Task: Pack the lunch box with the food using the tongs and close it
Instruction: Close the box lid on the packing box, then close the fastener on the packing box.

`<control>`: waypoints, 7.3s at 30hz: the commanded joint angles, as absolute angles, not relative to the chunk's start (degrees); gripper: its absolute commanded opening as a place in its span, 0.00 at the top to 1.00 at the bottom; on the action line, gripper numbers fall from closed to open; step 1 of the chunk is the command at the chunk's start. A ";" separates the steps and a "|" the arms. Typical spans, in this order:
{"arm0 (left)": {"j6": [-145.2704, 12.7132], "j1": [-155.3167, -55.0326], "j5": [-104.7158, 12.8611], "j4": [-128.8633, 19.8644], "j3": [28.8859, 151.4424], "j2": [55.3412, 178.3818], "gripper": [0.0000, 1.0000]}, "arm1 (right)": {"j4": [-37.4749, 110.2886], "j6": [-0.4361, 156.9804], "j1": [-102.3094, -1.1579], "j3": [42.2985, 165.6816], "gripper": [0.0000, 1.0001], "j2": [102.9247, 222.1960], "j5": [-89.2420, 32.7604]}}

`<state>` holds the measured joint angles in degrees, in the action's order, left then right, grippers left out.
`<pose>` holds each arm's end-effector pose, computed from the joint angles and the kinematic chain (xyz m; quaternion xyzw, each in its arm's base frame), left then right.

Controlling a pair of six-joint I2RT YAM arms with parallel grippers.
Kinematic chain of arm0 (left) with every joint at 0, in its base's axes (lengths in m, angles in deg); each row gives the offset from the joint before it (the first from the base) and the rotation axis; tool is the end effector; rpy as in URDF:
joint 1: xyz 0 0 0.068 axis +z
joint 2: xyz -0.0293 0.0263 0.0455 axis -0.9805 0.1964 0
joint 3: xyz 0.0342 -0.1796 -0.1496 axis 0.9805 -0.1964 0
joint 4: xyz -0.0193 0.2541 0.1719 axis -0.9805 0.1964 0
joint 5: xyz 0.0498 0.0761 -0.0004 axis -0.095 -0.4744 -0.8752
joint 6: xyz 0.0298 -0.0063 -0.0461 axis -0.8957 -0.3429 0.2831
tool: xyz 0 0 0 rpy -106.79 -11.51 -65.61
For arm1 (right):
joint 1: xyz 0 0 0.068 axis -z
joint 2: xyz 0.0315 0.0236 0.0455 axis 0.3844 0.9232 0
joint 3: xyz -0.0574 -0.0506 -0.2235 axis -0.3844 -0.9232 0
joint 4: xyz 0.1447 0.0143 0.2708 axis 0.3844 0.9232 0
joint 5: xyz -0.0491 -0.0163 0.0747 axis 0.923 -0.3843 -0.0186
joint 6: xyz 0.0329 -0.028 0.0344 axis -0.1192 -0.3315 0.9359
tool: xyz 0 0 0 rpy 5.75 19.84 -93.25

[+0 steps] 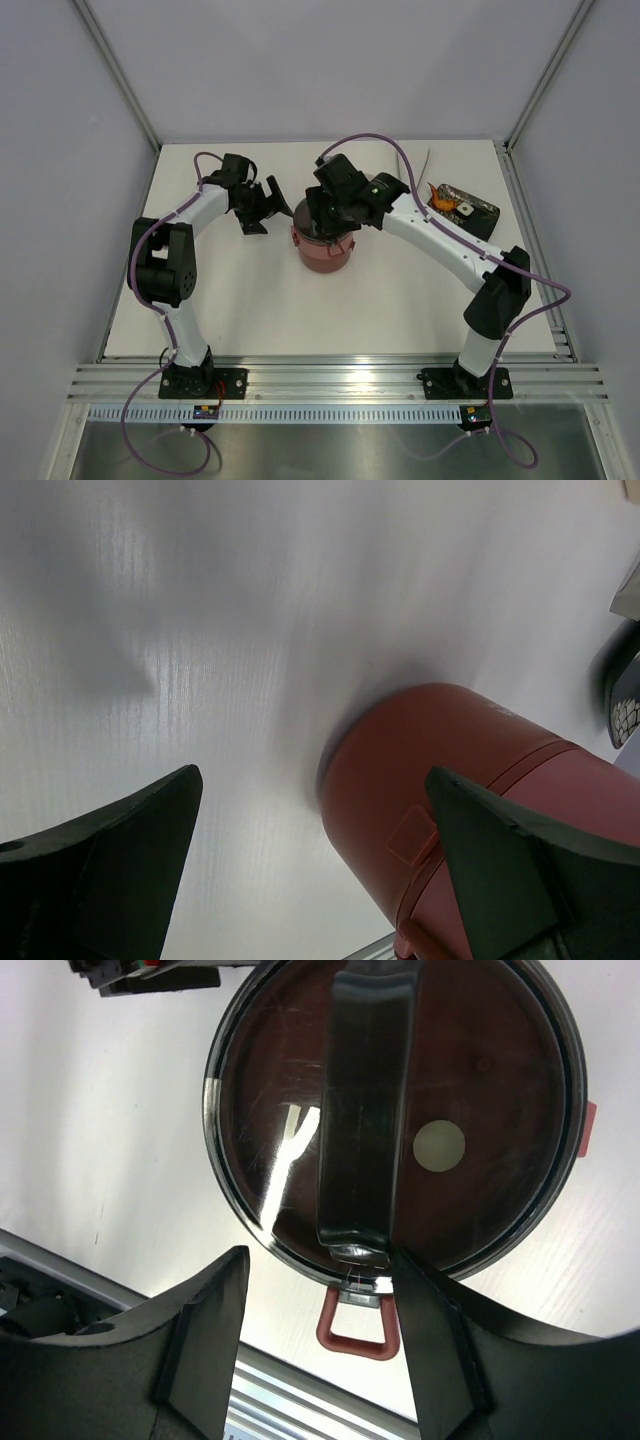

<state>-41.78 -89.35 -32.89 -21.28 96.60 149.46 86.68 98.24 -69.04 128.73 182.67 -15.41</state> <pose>0.4188 -0.0928 0.1416 -0.1631 0.9375 -0.2633 0.1586 0.2969 0.3073 0.3036 -0.1464 0.9323 0.1612 0.2887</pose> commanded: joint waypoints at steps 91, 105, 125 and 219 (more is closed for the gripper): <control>-53.25 -109.79 -64.91 0.42 112.30 130.93 0.35 | 77.38 101.17 -53.37 115.71 0.59 177.79 -13.92; -52.73 -116.11 -63.76 5.25 121.68 135.05 0.10 | 74.49 101.78 -53.37 114.58 0.50 180.01 -16.38; -45.96 -119.54 -70.62 16.42 135.68 150.43 0.31 | 65.35 104.85 -53.37 105.00 0.51 180.45 -17.87; -33.04 -96.43 -34.76 -25.67 97.47 150.72 0.49 | 53.74 112.07 -54.61 88.74 0.50 171.22 -19.28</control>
<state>-33.37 -95.84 -36.95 -22.62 102.02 157.61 56.54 111.10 -57.89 89.50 174.32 -20.72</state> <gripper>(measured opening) 0.510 0.502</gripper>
